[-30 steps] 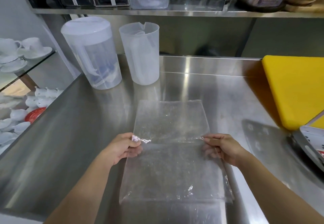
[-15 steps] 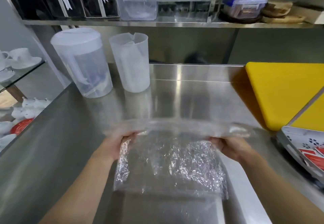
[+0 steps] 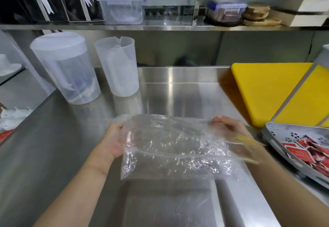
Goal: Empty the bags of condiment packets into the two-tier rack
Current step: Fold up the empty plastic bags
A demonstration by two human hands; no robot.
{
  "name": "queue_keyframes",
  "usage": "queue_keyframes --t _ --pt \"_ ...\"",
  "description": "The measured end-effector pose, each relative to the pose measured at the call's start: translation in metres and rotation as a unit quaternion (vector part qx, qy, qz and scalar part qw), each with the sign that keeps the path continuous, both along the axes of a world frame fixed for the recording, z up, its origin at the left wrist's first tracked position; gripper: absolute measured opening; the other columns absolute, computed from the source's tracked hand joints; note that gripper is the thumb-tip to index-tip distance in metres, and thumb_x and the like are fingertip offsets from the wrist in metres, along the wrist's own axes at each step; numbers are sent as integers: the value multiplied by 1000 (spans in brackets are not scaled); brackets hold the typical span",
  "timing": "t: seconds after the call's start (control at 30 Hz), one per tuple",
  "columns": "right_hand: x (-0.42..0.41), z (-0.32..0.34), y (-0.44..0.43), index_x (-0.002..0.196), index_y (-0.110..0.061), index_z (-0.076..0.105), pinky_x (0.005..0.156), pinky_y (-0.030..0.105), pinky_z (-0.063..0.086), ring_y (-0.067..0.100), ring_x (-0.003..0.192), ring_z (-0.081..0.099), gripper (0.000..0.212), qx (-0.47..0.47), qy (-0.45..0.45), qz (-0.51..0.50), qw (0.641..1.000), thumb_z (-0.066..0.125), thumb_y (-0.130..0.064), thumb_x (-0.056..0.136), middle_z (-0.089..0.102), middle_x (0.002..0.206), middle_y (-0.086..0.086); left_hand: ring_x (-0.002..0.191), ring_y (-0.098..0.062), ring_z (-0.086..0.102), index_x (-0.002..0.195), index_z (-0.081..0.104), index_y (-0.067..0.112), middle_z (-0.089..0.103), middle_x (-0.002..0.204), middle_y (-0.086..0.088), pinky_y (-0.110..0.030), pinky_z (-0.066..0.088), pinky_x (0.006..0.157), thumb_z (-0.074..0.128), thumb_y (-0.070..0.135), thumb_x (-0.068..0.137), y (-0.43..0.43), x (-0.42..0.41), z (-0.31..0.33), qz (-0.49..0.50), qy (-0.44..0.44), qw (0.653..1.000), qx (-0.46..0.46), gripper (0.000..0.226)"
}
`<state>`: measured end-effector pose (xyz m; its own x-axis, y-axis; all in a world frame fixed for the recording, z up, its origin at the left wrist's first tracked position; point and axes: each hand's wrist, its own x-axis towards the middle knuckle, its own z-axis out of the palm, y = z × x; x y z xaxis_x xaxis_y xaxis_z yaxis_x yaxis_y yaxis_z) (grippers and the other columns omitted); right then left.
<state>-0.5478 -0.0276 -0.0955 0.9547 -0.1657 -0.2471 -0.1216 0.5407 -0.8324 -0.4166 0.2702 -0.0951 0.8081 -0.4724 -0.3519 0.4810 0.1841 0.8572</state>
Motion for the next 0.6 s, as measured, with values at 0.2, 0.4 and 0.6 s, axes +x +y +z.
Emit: queue_keyframes --t 0.2,0.4,0.6 --pt "-11 -3 -12 92 -15 64 48 19 49 14 54 56 36 -135 -8 -70 988 55 16 76 58 72 3 69 -22 70 111 63 13 75 82 -5 -39 59 61 60 48 76 -2 -5 8 -117 63 991 27 49" --pt "-20 -3 -18 116 -26 58 55 27 44 12 54 51 51 -204 9 -134 970 58 10 80 41 70 3 48 -13 66 123 44 1 69 78 -13 -22 55 45 65 -18 68 -25 -16 -1 3 18 991 131 61" --pt "-19 -2 -18 123 -6 51 68 33 50 23 81 58 47 -400 98 -125 903 61 9 79 62 91 8 69 -14 56 84 48 25 64 83 -5 -25 44 57 62 -9 78 -36 -26 17 20 -245 951 189 37"
